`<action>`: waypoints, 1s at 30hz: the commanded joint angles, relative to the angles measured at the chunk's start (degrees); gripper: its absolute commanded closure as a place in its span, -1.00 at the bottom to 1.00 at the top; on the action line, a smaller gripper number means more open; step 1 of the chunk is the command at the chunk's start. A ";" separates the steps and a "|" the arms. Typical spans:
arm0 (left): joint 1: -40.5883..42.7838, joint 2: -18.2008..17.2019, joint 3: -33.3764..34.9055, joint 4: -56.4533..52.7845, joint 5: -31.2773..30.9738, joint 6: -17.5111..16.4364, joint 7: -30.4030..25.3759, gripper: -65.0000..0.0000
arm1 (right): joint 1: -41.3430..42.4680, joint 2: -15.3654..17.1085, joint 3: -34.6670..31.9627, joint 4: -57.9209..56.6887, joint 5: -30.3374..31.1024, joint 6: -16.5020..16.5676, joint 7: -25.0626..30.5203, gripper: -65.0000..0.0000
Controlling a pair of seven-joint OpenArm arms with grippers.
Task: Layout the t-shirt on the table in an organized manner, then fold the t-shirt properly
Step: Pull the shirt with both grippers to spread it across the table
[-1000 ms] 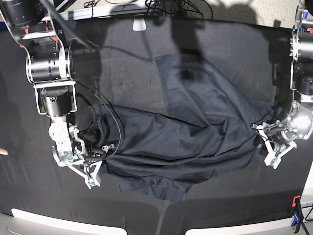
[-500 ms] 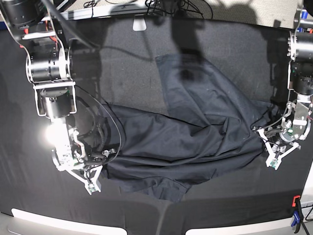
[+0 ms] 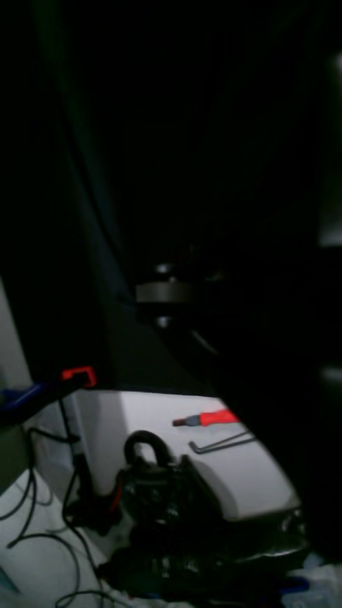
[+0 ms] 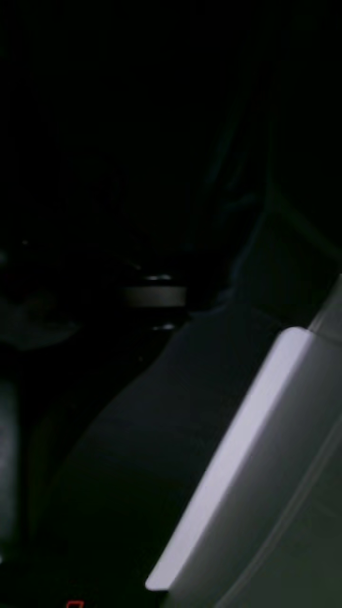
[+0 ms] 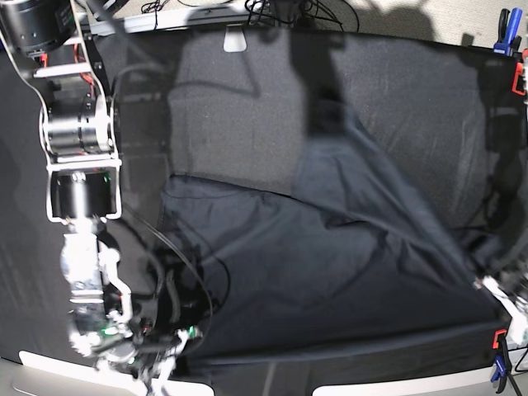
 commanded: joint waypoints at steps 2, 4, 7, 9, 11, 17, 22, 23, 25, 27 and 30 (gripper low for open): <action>-1.68 -2.08 -1.88 3.93 -2.60 0.44 1.81 1.00 | 1.55 0.94 0.31 5.81 1.75 1.46 -2.43 1.00; -1.53 -2.36 -3.17 6.45 -3.52 0.33 5.29 1.00 | 0.59 1.57 0.31 10.10 2.75 6.40 -4.85 1.00; -0.42 -2.34 -5.38 9.62 -4.20 0.26 7.21 1.00 | -2.29 3.34 0.35 15.52 3.13 6.25 -5.75 1.00; 1.55 -2.27 -7.45 12.31 -5.57 0.22 7.04 1.00 | -4.61 4.83 0.42 18.43 3.10 6.25 -5.86 1.00; 4.07 -2.29 -9.31 15.43 -6.01 0.15 7.10 1.00 | -7.26 6.29 0.94 21.07 3.15 6.23 -6.23 1.00; 15.72 -2.12 -15.69 25.92 -6.01 0.20 7.02 1.00 | -17.77 8.07 9.16 28.74 6.51 6.32 -7.10 1.00; 27.06 -1.49 -20.98 33.79 -6.14 0.20 7.10 1.00 | -28.44 8.24 19.41 37.16 12.70 9.62 -10.08 1.00; 29.29 -1.25 -21.77 35.10 -6.23 0.17 7.08 1.00 | -30.86 8.22 21.46 38.53 14.08 10.25 -10.64 1.00; 33.86 -0.79 -23.12 37.57 -6.21 0.17 7.06 1.00 | -35.78 8.22 25.51 41.03 16.04 11.37 -10.95 1.00; 38.25 -0.11 -24.50 39.82 -6.19 0.04 7.04 1.00 | -40.33 8.20 29.70 43.39 16.46 12.17 -11.02 1.00; 44.48 1.73 -27.39 42.95 -6.25 0.00 6.99 1.00 | -46.21 8.20 36.96 46.42 18.53 12.96 -11.08 1.00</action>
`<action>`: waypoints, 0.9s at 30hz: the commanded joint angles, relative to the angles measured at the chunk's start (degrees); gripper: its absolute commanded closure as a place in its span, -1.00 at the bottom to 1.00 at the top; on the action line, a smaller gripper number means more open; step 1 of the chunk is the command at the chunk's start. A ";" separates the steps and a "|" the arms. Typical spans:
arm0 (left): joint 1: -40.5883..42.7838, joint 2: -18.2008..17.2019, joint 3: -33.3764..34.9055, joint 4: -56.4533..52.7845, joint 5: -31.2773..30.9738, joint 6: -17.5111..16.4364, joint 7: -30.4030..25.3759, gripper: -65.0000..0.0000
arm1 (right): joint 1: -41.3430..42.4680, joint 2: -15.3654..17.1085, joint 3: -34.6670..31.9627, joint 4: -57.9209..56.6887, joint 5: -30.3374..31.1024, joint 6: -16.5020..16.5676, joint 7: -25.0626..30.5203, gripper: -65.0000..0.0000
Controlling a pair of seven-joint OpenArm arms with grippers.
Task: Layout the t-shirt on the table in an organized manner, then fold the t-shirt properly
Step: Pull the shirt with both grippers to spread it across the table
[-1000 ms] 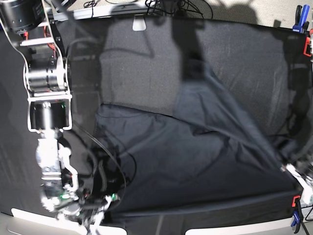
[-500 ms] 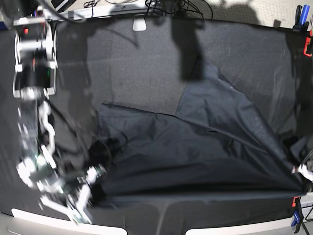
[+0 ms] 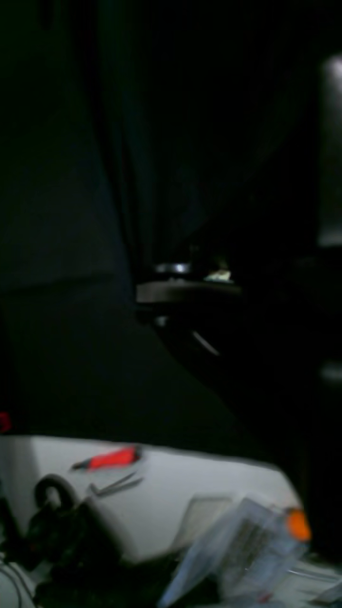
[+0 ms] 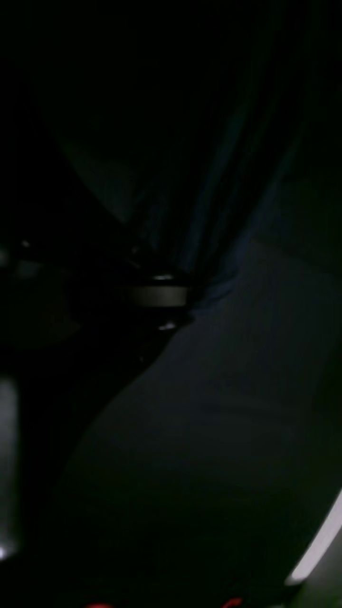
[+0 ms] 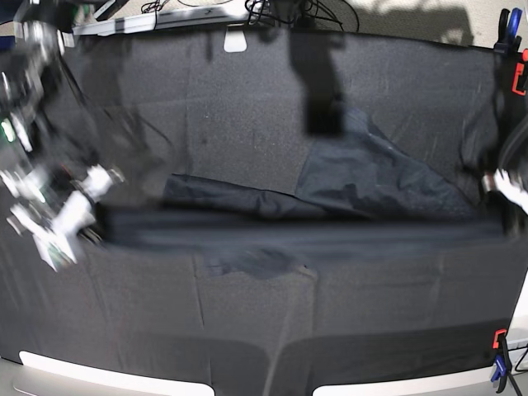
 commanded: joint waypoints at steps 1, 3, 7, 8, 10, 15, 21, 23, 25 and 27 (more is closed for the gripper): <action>1.31 -0.68 -2.14 1.75 1.07 1.36 -1.16 1.00 | -0.92 1.09 3.02 1.64 0.44 0.33 0.22 1.00; 5.16 0.79 -4.35 3.37 0.11 -1.55 -1.14 1.00 | -4.20 1.11 7.80 2.49 5.40 2.19 -1.97 1.00; 12.00 2.67 -6.64 4.94 -3.58 -8.63 -1.03 1.00 | -10.67 1.09 14.43 2.71 14.97 3.90 -7.23 1.00; 13.44 2.69 -6.62 4.98 -3.76 -9.64 -1.01 1.00 | -12.17 1.11 15.41 2.71 16.37 3.90 -7.89 1.00; 15.91 2.64 -6.60 4.96 -4.74 -11.80 0.37 1.00 | -15.23 1.18 16.55 2.71 17.42 3.90 -7.87 1.00; 18.21 2.47 -6.60 4.96 -4.87 -15.15 1.05 1.00 | -18.64 2.27 16.55 2.71 18.64 3.90 -7.69 1.00; 11.72 2.36 -6.58 4.87 -5.09 -15.10 -4.17 1.00 | -14.34 5.64 13.68 2.62 21.59 3.90 -3.10 1.00; 7.89 2.36 -6.58 4.31 -5.07 -14.84 -4.20 1.00 | -11.23 6.82 10.25 2.21 21.40 3.90 -3.50 1.00; 4.07 2.36 -6.58 3.39 -5.07 -13.31 -4.17 1.00 | -7.87 7.78 5.75 1.03 20.61 3.90 -3.45 1.00; 0.50 2.36 -6.58 1.84 -5.03 -12.26 -4.13 1.00 | -4.48 7.85 1.09 -0.81 16.11 3.90 -2.62 1.00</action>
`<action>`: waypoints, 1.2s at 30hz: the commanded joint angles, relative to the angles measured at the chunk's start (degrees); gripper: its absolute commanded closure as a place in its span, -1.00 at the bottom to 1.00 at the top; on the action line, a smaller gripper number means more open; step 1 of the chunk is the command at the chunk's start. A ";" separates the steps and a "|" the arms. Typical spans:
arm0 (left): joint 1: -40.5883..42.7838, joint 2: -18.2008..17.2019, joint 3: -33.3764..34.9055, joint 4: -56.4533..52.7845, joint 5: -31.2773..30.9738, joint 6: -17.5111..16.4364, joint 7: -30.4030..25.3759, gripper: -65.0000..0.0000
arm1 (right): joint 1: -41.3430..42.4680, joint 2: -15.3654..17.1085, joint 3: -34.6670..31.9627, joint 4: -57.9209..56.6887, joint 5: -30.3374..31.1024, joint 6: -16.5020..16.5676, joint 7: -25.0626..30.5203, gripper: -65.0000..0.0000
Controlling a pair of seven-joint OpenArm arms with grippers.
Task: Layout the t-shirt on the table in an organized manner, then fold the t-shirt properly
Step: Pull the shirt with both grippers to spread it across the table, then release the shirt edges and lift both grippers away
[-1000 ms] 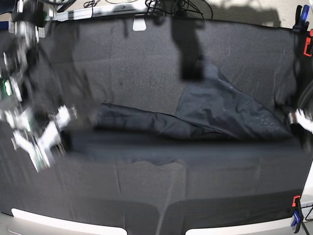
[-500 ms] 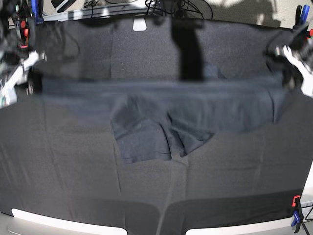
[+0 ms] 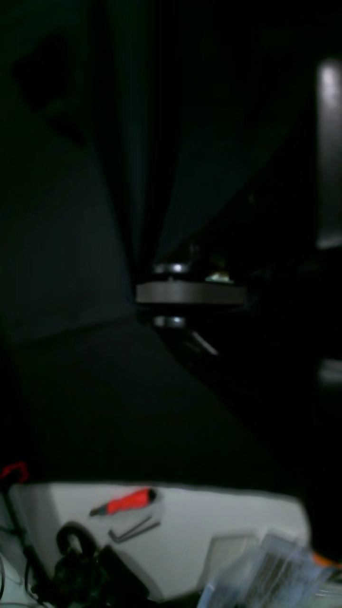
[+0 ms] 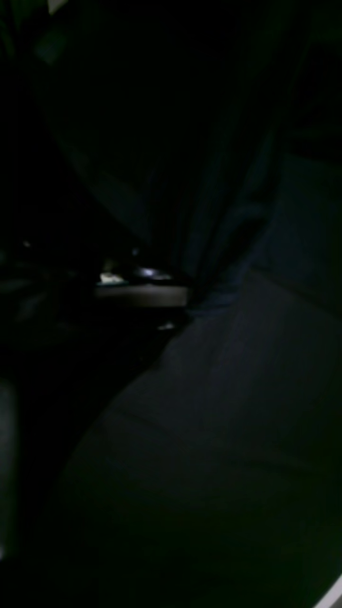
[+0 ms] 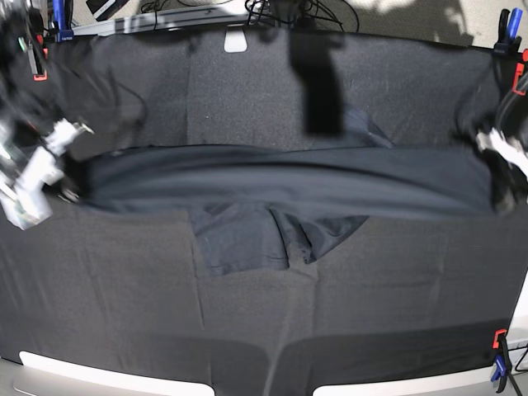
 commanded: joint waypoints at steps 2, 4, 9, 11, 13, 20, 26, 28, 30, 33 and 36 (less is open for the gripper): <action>-3.37 -1.14 -0.66 -1.25 -0.57 0.33 -0.85 1.00 | 3.19 1.05 -3.02 -1.88 -2.51 -0.20 3.08 1.00; -4.72 -1.14 -0.66 -2.73 -0.98 0.31 1.64 1.00 | 5.20 1.05 -5.38 -4.35 -3.61 -0.50 3.06 1.00; -2.25 -1.14 -0.68 -3.15 -4.46 0.26 7.08 1.00 | 5.57 1.09 -4.90 -5.64 -3.19 -0.44 -0.35 1.00; 0.11 -1.14 -0.68 -2.64 -4.70 0.02 8.35 1.00 | 4.46 1.09 -2.78 -5.40 -0.98 -0.44 -2.67 1.00; 3.34 -1.16 -0.68 -1.88 -4.61 -0.42 8.61 1.00 | 2.14 1.09 0.15 -5.11 1.33 -0.37 -3.43 1.00; 15.13 -1.14 -0.68 -1.01 -4.63 -3.41 8.02 1.00 | -9.44 1.07 8.68 -4.74 1.92 -0.10 -3.43 1.00; 18.64 -1.16 -0.68 -1.01 -4.61 -4.02 7.80 1.00 | -14.05 0.92 8.81 -4.74 0.33 -0.10 -3.43 1.00; 18.62 -1.16 -0.68 -1.01 -4.61 -4.02 10.03 1.00 | -13.99 0.96 8.81 -4.79 -1.90 -0.10 -3.43 0.87; 18.60 -1.27 -0.68 -1.01 -4.61 -4.02 12.41 0.64 | -14.01 1.09 8.81 -4.79 -2.12 -0.10 -3.43 0.40; 18.60 -1.77 -0.68 -1.01 -3.87 -4.02 15.85 0.09 | -14.01 1.11 8.83 -4.79 -2.08 -0.10 -3.43 0.07; 18.60 -4.66 -0.68 -1.01 -2.64 -4.00 18.86 0.05 | -13.84 1.36 8.83 -4.79 -1.33 -0.10 -3.43 0.07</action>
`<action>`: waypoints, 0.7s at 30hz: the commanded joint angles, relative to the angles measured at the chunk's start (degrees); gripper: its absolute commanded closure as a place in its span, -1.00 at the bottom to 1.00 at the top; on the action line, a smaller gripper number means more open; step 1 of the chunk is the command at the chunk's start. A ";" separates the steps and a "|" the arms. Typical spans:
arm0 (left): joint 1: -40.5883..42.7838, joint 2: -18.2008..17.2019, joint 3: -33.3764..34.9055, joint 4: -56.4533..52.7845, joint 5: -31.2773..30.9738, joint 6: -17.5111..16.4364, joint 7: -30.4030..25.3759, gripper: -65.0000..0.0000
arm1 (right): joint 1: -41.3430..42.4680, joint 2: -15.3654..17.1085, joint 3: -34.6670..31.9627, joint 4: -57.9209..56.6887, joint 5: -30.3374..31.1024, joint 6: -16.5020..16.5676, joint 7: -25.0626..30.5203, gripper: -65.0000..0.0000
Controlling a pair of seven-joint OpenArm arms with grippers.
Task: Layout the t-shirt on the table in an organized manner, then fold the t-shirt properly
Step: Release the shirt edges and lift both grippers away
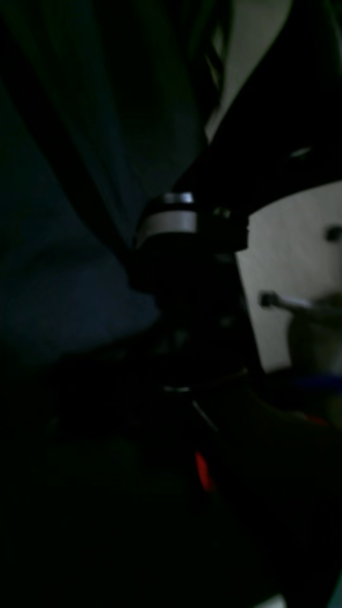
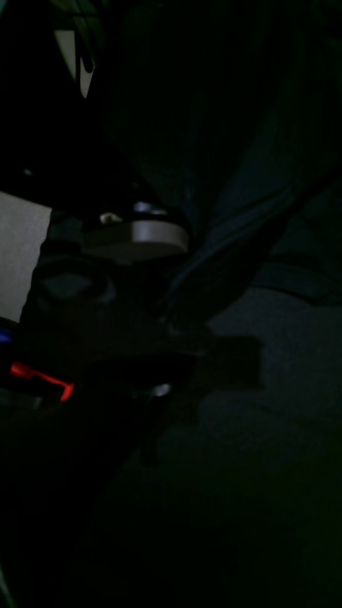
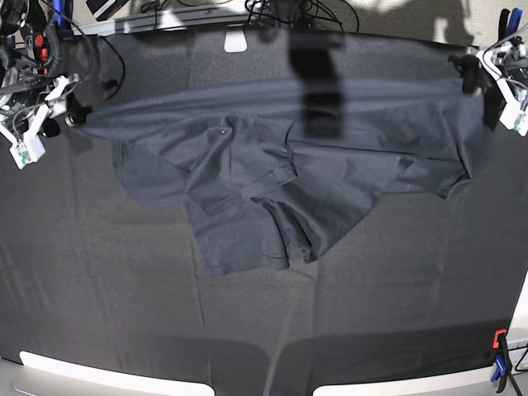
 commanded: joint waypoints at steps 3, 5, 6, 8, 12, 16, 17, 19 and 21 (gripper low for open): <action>0.13 -5.51 -0.72 0.81 0.11 0.61 -1.73 0.05 | 0.63 2.51 0.63 0.74 3.63 -0.16 0.39 0.07; 0.13 -8.09 -0.72 0.79 -0.42 3.10 -4.72 0.05 | 1.79 3.04 0.63 0.74 4.83 -0.16 0.39 0.07; -0.04 -9.16 -0.72 0.79 -0.42 4.37 -6.34 0.05 | 2.73 3.02 0.61 0.74 4.81 -0.16 0.44 0.07; -1.64 -10.27 -0.72 0.79 -0.15 5.70 -8.76 0.05 | 5.07 2.99 0.61 0.72 4.85 -0.16 0.57 0.07; -7.43 -9.51 -0.59 0.74 -0.11 5.62 -15.39 0.05 | 9.66 2.36 0.26 0.68 7.89 -0.16 0.66 0.07; -13.79 -8.85 2.25 -0.52 4.59 5.46 -19.37 0.06 | 11.72 2.36 -3.26 0.68 7.45 -0.33 0.59 0.07; -15.47 -8.85 4.07 -1.55 5.09 5.44 -19.52 0.06 | 11.76 2.38 -4.52 0.68 6.64 -0.33 0.66 0.07; -18.73 -8.87 9.07 -4.81 5.90 5.14 -19.52 0.06 | 11.87 2.38 -7.28 0.68 5.35 -0.35 0.66 0.07; -22.05 -8.87 15.15 -8.98 5.90 2.89 -19.74 0.06 | 11.87 2.38 -9.79 0.68 4.31 -1.53 0.70 0.07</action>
